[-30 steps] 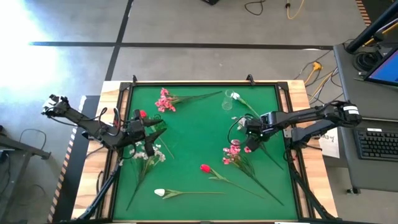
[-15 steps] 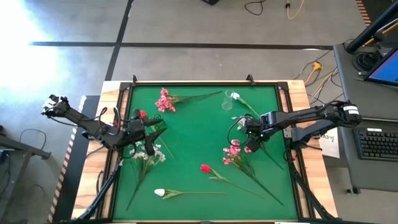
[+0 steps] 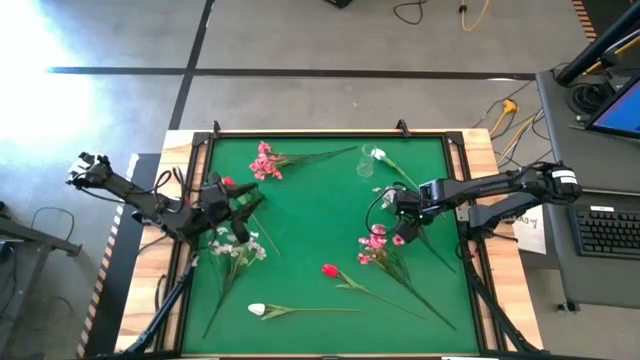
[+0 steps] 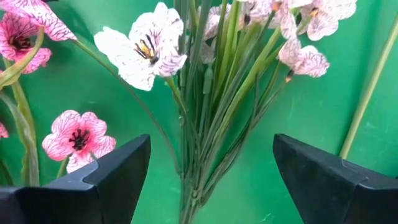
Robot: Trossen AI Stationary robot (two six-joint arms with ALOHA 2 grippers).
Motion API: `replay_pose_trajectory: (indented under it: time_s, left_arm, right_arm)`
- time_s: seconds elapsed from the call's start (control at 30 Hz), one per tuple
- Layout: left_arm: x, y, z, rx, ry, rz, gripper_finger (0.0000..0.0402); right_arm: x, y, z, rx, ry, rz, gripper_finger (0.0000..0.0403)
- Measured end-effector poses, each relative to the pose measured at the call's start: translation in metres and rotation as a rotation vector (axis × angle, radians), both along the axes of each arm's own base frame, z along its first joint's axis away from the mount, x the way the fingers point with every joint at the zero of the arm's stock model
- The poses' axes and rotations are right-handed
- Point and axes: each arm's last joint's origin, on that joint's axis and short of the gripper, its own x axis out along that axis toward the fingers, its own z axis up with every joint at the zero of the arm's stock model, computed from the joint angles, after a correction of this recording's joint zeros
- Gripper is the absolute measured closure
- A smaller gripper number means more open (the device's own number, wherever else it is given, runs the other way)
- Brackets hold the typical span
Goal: Sort flowers into vase by color
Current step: Put the right white flowers into the transparent vase
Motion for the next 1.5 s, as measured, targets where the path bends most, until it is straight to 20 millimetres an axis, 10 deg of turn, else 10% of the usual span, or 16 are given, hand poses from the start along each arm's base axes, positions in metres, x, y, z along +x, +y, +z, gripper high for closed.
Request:
replay_pose_trajectory:
  time_s: [1.5]
  left_arm:
    - [-0.001, 0.002, -0.006, 0.034, 0.065, 0.07, 0.0233]
  right_arm:
    - [-0.009, 0.003, -0.036, 0.002, -0.095, -0.123, 0.0095]
